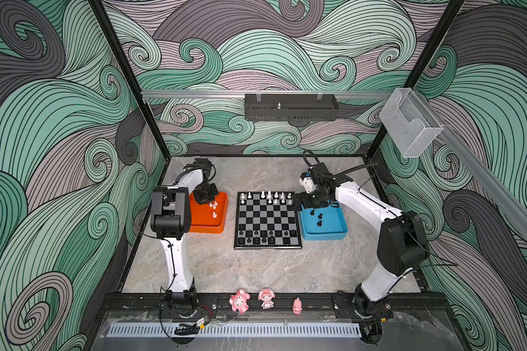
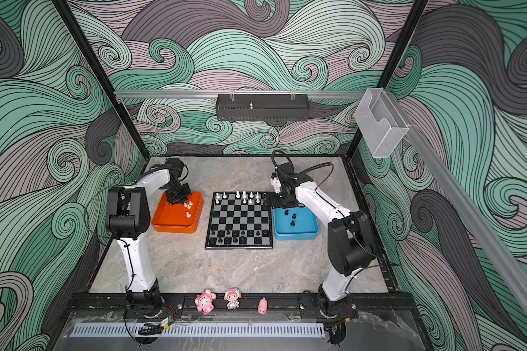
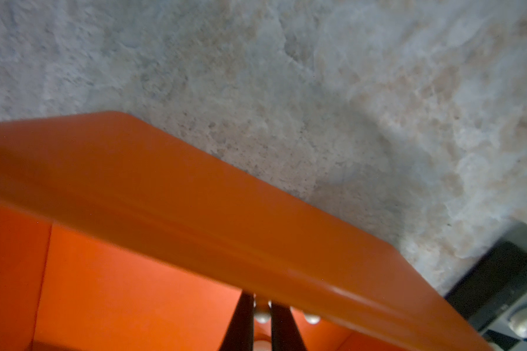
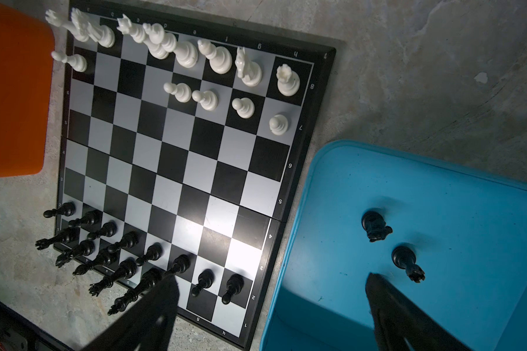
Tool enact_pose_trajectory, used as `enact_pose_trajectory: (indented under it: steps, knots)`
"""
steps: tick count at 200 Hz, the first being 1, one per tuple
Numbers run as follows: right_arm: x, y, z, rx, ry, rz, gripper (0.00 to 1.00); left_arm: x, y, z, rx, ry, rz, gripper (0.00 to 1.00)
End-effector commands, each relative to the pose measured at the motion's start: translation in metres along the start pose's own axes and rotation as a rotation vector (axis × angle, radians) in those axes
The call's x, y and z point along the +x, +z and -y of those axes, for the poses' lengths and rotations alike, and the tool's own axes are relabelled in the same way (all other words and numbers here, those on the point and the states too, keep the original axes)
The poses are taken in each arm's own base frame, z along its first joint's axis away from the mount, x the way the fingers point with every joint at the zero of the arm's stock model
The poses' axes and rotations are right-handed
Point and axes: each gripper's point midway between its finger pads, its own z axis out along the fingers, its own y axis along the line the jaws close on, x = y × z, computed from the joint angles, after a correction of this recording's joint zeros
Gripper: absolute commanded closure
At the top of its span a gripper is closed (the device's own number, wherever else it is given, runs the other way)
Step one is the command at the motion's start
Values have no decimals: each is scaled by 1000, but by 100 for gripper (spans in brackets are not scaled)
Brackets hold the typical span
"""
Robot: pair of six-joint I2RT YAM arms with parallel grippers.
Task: Set up the chess pieces on the board
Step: 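Lift the white pawn out of the orange tray with the left gripper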
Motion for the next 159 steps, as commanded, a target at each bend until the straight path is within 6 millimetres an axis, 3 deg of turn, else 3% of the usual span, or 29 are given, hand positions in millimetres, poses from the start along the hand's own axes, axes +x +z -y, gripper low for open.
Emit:
enact_pose_trajectory:
  steps: [1, 48, 107, 131, 159]
  knots:
    - [0, -1, 0, -7, -4, 3, 4, 10, 1, -7, -43, 14, -32, 89]
    - [0, -3, 0, -5, -5, 10, 4, 14, -15, -14, -66, 40, -25, 90]
    - [-2, -9, -3, -14, -5, 24, 4, 22, -60, -20, -77, 101, 12, 90]
    - [-2, -12, -3, -14, -5, 31, 4, 28, -79, -16, -69, 124, 25, 90]
    - [-2, -14, -3, -15, -8, 35, 4, 32, -100, 2, -51, 174, 59, 90]
